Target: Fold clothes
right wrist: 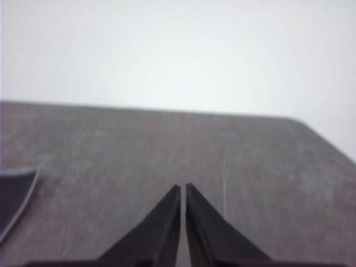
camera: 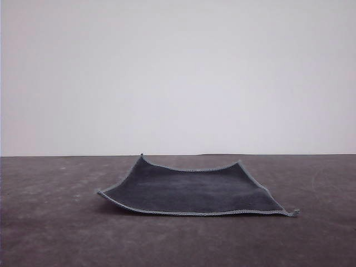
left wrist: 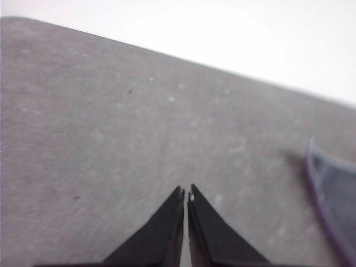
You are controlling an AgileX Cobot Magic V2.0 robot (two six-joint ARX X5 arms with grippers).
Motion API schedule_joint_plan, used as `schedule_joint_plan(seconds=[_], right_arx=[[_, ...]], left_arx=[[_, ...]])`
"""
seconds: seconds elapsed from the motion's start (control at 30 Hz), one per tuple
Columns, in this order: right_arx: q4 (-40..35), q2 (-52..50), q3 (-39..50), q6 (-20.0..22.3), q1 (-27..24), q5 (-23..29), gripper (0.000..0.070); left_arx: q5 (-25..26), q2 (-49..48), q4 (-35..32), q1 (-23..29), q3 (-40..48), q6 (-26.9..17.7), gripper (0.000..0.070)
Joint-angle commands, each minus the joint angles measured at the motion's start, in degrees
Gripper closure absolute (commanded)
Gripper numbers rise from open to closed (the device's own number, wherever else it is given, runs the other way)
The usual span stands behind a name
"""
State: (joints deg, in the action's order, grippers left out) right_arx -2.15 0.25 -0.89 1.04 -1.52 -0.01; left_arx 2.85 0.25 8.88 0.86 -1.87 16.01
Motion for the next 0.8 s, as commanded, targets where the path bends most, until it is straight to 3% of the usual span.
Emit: schedule_joint_plan(seconds=[0.0, 0.17, 0.33, 0.43, 0.57, 0.77], right_arx=[[-2.1, 0.0, 0.2, -0.9, 0.0, 0.0, 0.0685], [-6.6, 0.0, 0.1, -4.8, 0.0, 0.1, 0.0692], [-12.0, 0.0, 0.1, -11.8, 0.0, 0.7, 0.0694], [-13.1, 0.0, -1.1, -15.3, 0.0, 1.7, 0.0694], [-9.6, 0.0, -5.2, -17.6, 0.0, 1.6, 0.0694], [10.2, 1.7, -16.9, -19.7, 0.0, 1.6, 0.0694]], left_arx=[[0.0, -0.1, -1.8, 0.0, 1.1, 7.0, 0.07], [0.0, -0.1, -5.7, 0.0, 1.1, 12.2, 0.07], [0.0, -0.1, -12.4, 0.0, -0.3, 12.8, 0.07], [-0.4, 0.0, -12.6, 0.0, -3.2, 12.4, 0.0698], [-1.8, 0.8, -5.2, 0.0, -10.5, 11.0, 0.0697], [-2.9, 7.5, 10.2, 0.0, -24.1, 7.9, 0.0697]])
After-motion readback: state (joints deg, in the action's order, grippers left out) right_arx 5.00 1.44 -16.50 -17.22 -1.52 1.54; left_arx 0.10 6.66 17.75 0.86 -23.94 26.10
